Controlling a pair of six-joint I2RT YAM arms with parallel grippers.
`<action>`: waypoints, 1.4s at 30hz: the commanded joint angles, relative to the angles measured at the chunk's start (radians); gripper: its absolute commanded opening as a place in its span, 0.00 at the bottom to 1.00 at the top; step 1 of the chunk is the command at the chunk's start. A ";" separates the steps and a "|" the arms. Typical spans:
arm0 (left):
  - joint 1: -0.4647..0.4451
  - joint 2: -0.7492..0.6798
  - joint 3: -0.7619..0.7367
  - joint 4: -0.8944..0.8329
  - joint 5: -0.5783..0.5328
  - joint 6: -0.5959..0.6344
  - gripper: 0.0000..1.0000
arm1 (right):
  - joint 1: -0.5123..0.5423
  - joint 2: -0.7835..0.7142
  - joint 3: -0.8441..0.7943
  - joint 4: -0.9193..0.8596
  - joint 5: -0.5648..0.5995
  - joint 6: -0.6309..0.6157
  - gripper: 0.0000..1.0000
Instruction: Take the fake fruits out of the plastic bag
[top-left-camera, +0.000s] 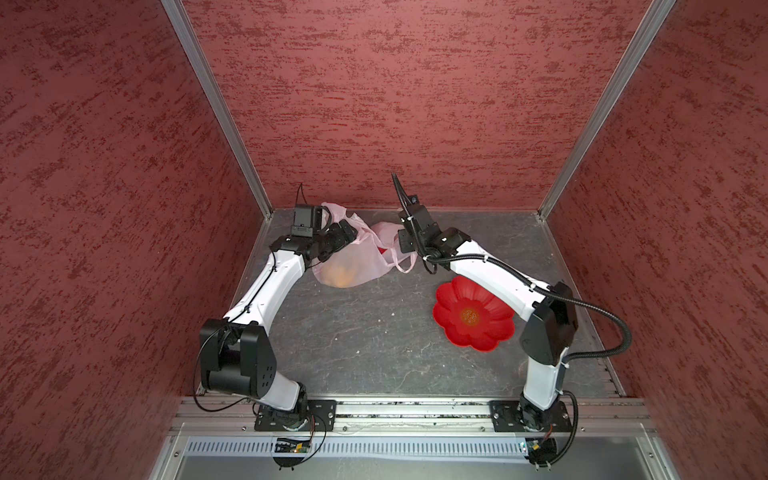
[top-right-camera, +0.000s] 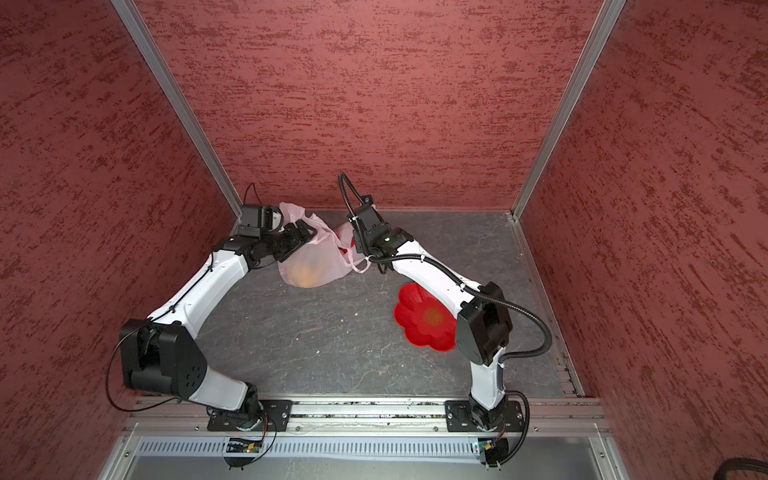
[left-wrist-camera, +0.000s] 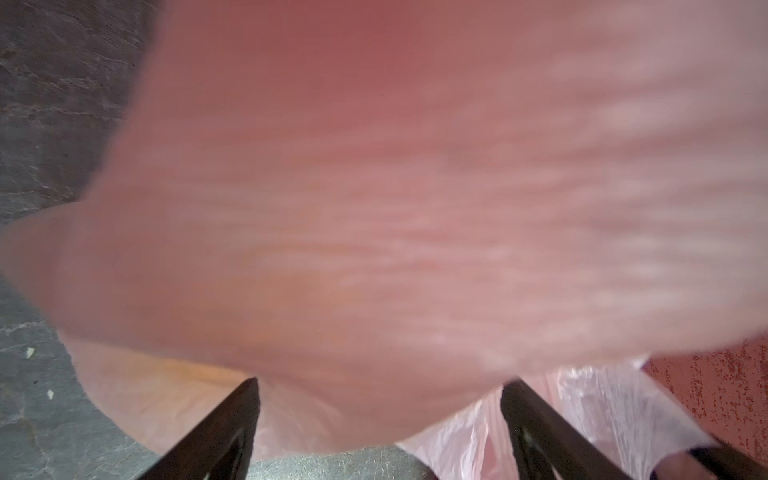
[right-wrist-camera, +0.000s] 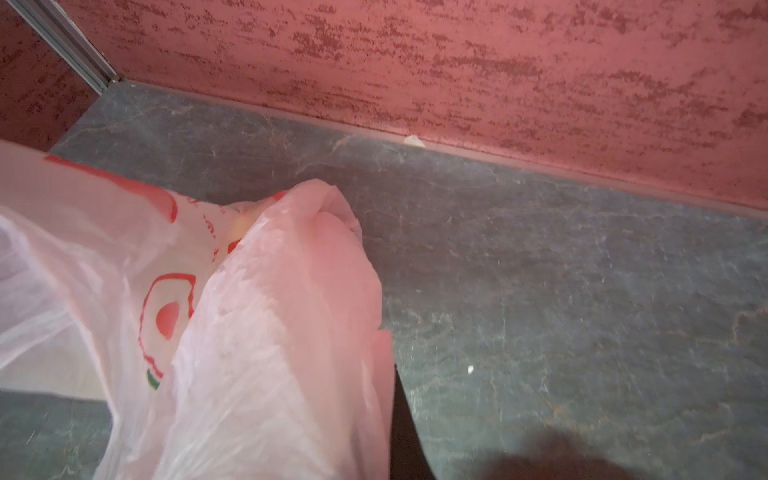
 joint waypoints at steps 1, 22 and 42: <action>0.012 -0.017 -0.010 0.043 0.023 0.009 0.91 | 0.073 -0.068 -0.098 0.016 0.037 0.131 0.00; 0.028 -0.507 -0.131 -0.528 -0.018 0.146 0.84 | 0.270 -0.074 -0.176 0.203 -0.097 0.285 0.15; 0.028 -0.582 -0.220 -0.273 0.122 0.065 0.68 | 0.269 -0.373 -0.368 0.143 -0.026 0.147 0.52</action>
